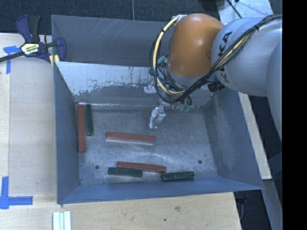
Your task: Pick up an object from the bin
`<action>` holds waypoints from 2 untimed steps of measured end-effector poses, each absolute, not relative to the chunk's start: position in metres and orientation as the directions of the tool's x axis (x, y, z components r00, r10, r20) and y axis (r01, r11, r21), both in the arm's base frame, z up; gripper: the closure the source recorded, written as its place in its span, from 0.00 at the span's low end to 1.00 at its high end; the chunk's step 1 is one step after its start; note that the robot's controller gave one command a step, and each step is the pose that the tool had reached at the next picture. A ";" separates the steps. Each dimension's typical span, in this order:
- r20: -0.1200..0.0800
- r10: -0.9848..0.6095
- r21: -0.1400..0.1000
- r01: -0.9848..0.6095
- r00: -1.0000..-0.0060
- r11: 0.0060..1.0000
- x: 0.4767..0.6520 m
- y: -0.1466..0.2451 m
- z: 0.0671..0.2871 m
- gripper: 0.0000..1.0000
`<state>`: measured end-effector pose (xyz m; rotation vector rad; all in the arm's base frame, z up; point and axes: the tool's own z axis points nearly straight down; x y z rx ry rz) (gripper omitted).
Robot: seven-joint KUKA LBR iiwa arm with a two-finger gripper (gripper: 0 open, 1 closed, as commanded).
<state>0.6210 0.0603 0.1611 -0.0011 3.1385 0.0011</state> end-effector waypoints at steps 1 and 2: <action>-0.001 -0.239 -0.004 -0.239 -0.971 0.971 0.588 0.087 0.082 1.00; -0.002 -0.239 -0.003 -0.239 -0.971 0.971 0.588 0.087 0.082 1.00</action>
Offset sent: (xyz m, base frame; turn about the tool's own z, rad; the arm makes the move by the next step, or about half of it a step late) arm 0.0000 0.0000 0.0000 0.0000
